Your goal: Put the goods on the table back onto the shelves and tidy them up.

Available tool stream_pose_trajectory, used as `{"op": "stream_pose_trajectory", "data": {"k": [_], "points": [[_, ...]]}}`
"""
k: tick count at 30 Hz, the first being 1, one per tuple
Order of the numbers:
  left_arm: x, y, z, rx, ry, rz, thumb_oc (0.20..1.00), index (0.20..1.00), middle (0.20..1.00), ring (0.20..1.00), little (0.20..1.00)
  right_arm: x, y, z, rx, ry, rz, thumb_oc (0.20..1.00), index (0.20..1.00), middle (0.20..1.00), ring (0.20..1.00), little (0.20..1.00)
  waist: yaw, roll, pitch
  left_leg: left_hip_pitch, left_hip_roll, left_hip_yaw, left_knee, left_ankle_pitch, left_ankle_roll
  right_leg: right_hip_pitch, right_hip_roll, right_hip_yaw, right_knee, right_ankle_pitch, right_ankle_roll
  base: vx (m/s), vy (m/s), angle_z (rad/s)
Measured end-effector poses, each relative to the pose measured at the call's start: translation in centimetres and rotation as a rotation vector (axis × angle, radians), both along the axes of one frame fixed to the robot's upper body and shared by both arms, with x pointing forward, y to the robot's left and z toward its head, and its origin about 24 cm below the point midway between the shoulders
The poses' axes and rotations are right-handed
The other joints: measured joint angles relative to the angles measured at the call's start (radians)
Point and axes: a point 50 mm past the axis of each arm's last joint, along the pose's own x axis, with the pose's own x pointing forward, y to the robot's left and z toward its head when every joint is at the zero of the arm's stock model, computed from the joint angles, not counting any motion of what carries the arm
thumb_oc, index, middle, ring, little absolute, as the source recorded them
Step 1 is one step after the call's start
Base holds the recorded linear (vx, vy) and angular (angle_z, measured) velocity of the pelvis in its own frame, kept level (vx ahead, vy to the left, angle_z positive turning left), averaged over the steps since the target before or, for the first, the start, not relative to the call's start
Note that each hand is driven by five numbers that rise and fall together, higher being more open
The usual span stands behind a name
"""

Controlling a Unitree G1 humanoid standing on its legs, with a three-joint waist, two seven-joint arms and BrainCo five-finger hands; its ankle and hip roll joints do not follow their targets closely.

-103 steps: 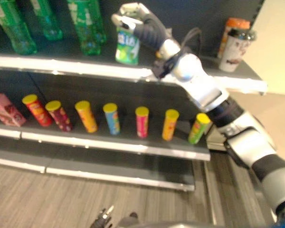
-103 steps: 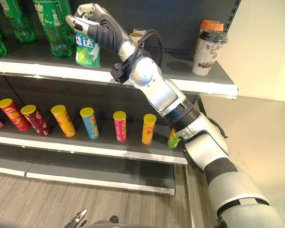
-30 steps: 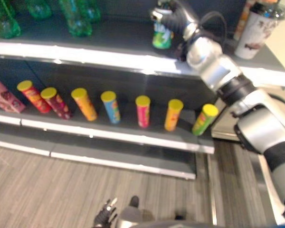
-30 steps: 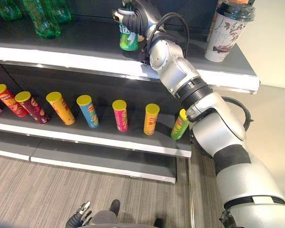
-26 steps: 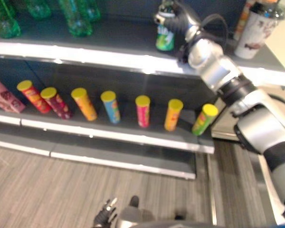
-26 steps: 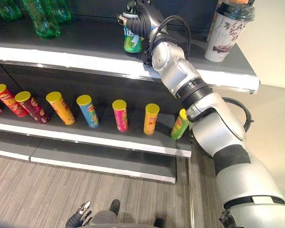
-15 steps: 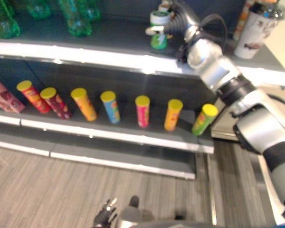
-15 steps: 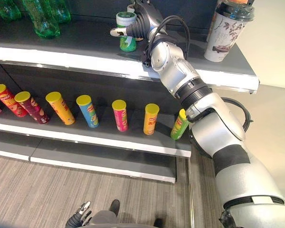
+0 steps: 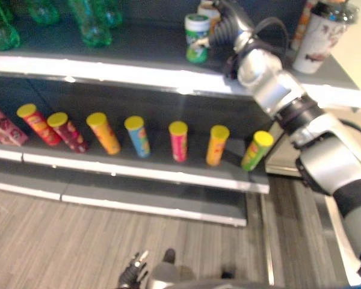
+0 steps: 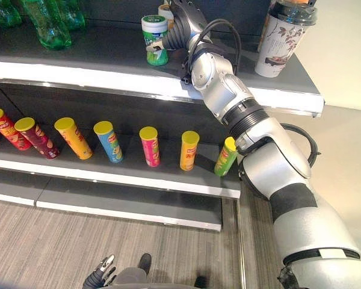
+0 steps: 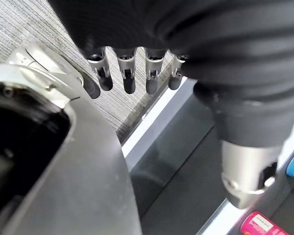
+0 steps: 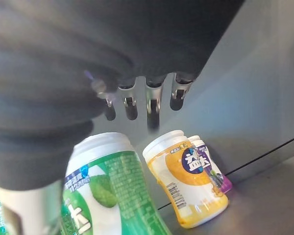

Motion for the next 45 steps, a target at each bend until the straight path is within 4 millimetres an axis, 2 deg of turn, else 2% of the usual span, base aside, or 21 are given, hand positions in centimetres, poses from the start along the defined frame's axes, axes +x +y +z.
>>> {"op": "stream_pose_trajectory", "data": {"k": [2, 6, 9, 11, 12, 14, 16, 18, 19, 21, 22, 23, 26, 28, 31, 32, 33, 38, 41, 43, 45], "points": [[0.0, 0.0, 0.0, 0.000, 0.000, 0.000, 1.000, 1.000, 1.000, 1.000, 1.000, -0.3, -0.1, 0.4, -0.002, -0.020, 0.009, 1.000, 1.000, 1.000, 1.000, 1.000, -0.001, 0.001, 0.000, 0.000, 0.000, 0.000, -0.001, 0.000, 0.000, 0.000, 0.000, 0.000, 0.000, 0.000, 0.000, 0.00, 0.000, 0.00], [0.1, 0.1, 0.1, 0.004, -0.005, 0.000, 1.000, 1.000, 1.000, 1.000, 1.000, -4.3, -1.3, 4.1, 0.074, -0.253, 0.104, 1.000, 1.000, 1.000, 1.000, 1.000, -0.002, 0.007, 0.007, 0.004, -0.002, -0.001, -0.012, 0.004, 0.000, -0.001, -0.002, 0.000, 0.000, 0.000, 0.000, 0.00, 0.000, 0.01], [0.2, 0.2, 0.1, 0.009, -0.007, 0.002, 1.000, 1.000, 1.000, 1.000, 1.000, -10.2, -2.5, 7.3, 0.094, -0.546, 0.188, 1.000, 1.000, 1.000, 1.000, 1.000, -0.019, 0.011, 0.011, 0.011, -0.002, 0.002, -0.017, 0.005, -0.002, 0.002, -0.002, 0.002, 0.000, 0.000, 0.000, 0.00, -0.003, -0.02], [-0.1, 0.0, 0.0, 0.004, 0.002, 0.005, 1.000, 1.000, 1.000, 1.000, 1.000, -12.5, -1.9, 7.8, 0.081, -0.642, 0.241, 1.000, 1.000, 1.000, 1.000, 1.000, -0.035, 0.014, 0.013, 0.025, 0.000, 0.010, -0.023, 0.007, -0.002, 0.008, -0.001, 0.004, 0.000, 0.000, 0.000, -0.01, -0.011, -0.12], [0.2, -0.4, 0.0, -0.006, -0.006, 0.008, 1.000, 1.000, 1.000, 1.000, 1.000, -14.6, -1.3, 7.0, 0.077, -0.670, 0.334, 1.000, 1.000, 1.000, 1.000, 1.000, -0.056, 0.012, 0.013, 0.044, 0.002, 0.016, -0.030, 0.007, -0.003, 0.021, 0.001, 0.007, 0.000, 0.000, 0.000, -0.01, -0.021, -0.11], [0.2, -0.5, 0.0, -0.006, -0.010, 0.018, 1.000, 1.000, 1.000, 1.000, 1.000, -16.7, 0.1, 4.1, 0.093, -0.604, 0.514, 1.000, 1.000, 1.000, 1.000, 1.000, -0.075, 0.008, 0.012, 0.065, 0.004, 0.023, -0.030, 0.005, -0.003, 0.038, 0.001, 0.007, 0.000, -0.003, -0.004, 0.00, -0.025, -0.11], [0.5, -0.3, 0.1, 0.003, -0.020, 0.021, 1.000, 1.000, 1.000, 1.000, 1.000, -17.7, 2.5, -0.6, 0.117, -0.325, 0.773, 1.000, 1.000, 1.000, 1.000, 1.000, -0.091, 0.005, 0.007, 0.070, 0.008, 0.025, -0.030, 0.002, -0.006, 0.041, 0.004, 0.008, 0.000, -0.006, -0.005, 0.02, -0.044, -0.05], [0.4, 0.1, 0.1, 0.026, -0.012, -0.005, 1.000, 1.000, 1.000, 1.000, 1.000, -18.7, 6.6, -9.4, 0.287, 0.337, 1.125, 1.000, 1.000, 1.000, 1.000, 1.000, -0.090, -0.012, -0.012, 0.065, 0.020, 0.023, -0.030, -0.007, -0.008, 0.038, 0.016, 0.007, 0.000, -0.009, -0.011, 0.02, -0.047, 0.01], [0.5, 0.2, 0.2, 0.035, -0.010, -0.037, 1.000, 1.000, 1.000, 1.000, 1.000, -19.3, 7.9, -12.2, 0.306, 0.538, 1.185, 1.000, 1.000, 1.000, 1.000, 1.000, -0.091, -0.020, -0.019, 0.064, 0.024, 0.022, -0.030, -0.007, -0.010, 0.036, 0.017, 0.007, 0.000, -0.011, -0.015, 0.00, 0.000, 0.00], [0.9, 0.3, 0.2, 0.048, -0.014, -0.057, 1.000, 1.000, 1.000, 1.000, 1.000, -19.9, 8.5, -15.7, 0.339, 0.765, 1.233, 1.000, 1.000, 1.000, 1.000, 1.000, -0.088, -0.029, -0.032, 0.050, 0.026, 0.021, -0.030, -0.004, -0.010, 0.021, 0.018, 0.005, 0.000, -0.008, -0.015, 0.01, -0.007, 0.09], [0.9, 0.5, 0.3, 0.059, -0.012, -0.071, 1.000, 1.000, 1.000, 1.000, 1.000, -20.0, 8.6, -19.2, 0.415, 0.956, 1.192, 1.000, 1.000, 1.000, 1.000, 1.000, -0.085, -0.046, -0.046, 0.053, 0.026, 0.020, -0.030, 0.000, -0.008, 0.029, 0.017, 0.004, 0.001, -0.009, -0.017, 0.00, 0.000, 0.00], [0.9, 0.5, 0.3, 0.059, -0.011, -0.070, 1.000, 1.000, 1.000, 1.000, 1.000, -20.2, 8.5, -21.0, 0.354, 1.057, 1.155, 1.000, 1.000, 1.000, 1.000, 1.000, -0.091, -0.039, -0.044, 0.053, 0.023, 0.026, -0.030, 0.000, -0.007, 0.026, 0.014, 0.006, 0.001, -0.010, -0.018, 0.00, -0.014, -0.04], [1.6, 0.6, 0.5, 0.079, -0.027, -0.110, 1.000, 1.000, 1.000, 1.000, 1.000, -18.9, 7.5, -27.5, 0.753, 1.309, 0.965, 1.000, 1.000, 1.000, 1.000, 1.000, -0.108, -0.041, -0.061, 0.056, 0.020, 0.028, -0.030, -0.002, -0.004, 0.030, 0.011, 0.009, 0.002, -0.009, -0.018, 0.00, -0.003, -0.01], [2.2, 0.3, 0.5, 0.078, -0.027, -0.164, 1.000, 1.000, 1.000, 1.000, 1.000, -18.6, 6.9, -32.8, 0.839, 1.506, 0.804, 1.000, 1.000, 1.000, 1.000, 1.000, -0.110, -0.032, -0.080, 0.049, 0.022, 0.028, -0.034, -0.002, -0.004, 0.025, 0.012, 0.010, 0.001, -0.011, -0.016, 0.00, -0.001, -0.05], [3.4, -0.2, 0.6, 0.074, -0.052, -0.184, 1.000, 1.000, 1.000, 1.000, 1.000, -19.2, 3.9, -37.6, 0.788, 1.646, 0.632, 1.000, 1.000, 1.000, 1.000, 1.000, -0.109, -0.021, -0.091, 0.051, 0.022, 0.027, -0.031, -0.001, -0.004, 0.016, 0.009, 0.008, 0.003, -0.008, -0.014, 0.00, 0.000, 0.00], [3.0, -0.7, 0.4, 0.064, -0.034, -0.212, 1.000, 1.000, 1.000, 1.000, 1.000, -20.7, 1.6, -42.1, 0.863, 1.762, 0.390, 1.000, 1.000, 1.000, 1.000, 1.000, -0.109, -0.004, -0.108, 0.055, 0.024, 0.029, -0.031, -0.002, -0.002, 0.018, 0.010, 0.010, 0.003, -0.010, -0.016, 0.00, 0.000, 0.00], [3.1, -0.5, 0.4, 0.066, -0.035, -0.208, 1.000, 1.000, 1.000, 1.000, 1.000, -22.2, -1.1, -44.0, 0.818, 1.826, 0.269, 1.000, 1.000, 1.000, 1.000, 1.000, -0.107, -0.002, -0.116, 0.052, 0.025, 0.029, -0.037, -0.002, -0.002, 0.020, 0.012, 0.009, 0.001, -0.009, -0.014, -0.01, 0.012, -0.05], [3.0, -1.0, 0.3, 0.062, -0.032, -0.229, 1.000, 1.000, 1.000, 1.000, 1.000, -22.8, -6.3, -45.8, 0.685, 1.761, 0.018, 1.000, 1.000, 1.000, 1.000, 1.000, -0.108, 0.017, -0.129, 0.052, 0.029, 0.029, -0.037, -0.002, -0.003, 0.016, 0.019, 0.007, 0.001, -0.009, -0.019, -0.01, 0.029, 0.01], [2.8, -1.3, 0.2, 0.056, -0.025, -0.234, 1.000, 1.000, 1.000, 1.000, 1.000, -23.0, -7.8, -46.2, 0.671, 1.728, -0.053, 1.000, 1.000, 1.000, 1.000, 1.000, -0.114, 0.013, -0.136, 0.052, 0.029, 0.028, -0.037, -0.002, -0.003, 0.016, 0.017, 0.006, 0.001, -0.011, -0.023, 0.00, 0.012, -0.01], [2.4, -1.6, 0.0, 0.041, -0.019, -0.241, 1.000, 1.000, 1.000, 1.000, 1.000, -24.3, -8.0, -47.1, 0.644, 1.758, -0.110, 1.000, 1.000, 1.000, 1.000, 1.000, -0.117, 0.008, -0.146, 0.050, 0.028, 0.029, -0.037, -0.002, -0.003, 0.014, 0.017, 0.007, 0.001, -0.020, -0.035, 0.00, 0.000, 0.00], [2.2, -1.6, 0.0, 0.036, -0.017, -0.242, 1.000, 1.000, 1.000, 1.000, 1.000, -25.5, -8.2, -47.9, 0.769, 1.768, -0.193, 1.000, 1.000, 1.000, 1.000, 1.000, -0.115, 0.006, -0.152, 0.051, 0.028, 0.028, -0.037, -0.002, -0.003, 0.015, 0.017, 0.007, 0.001, -0.021, -0.037, 0.00, 0.000, 0.00]]}}
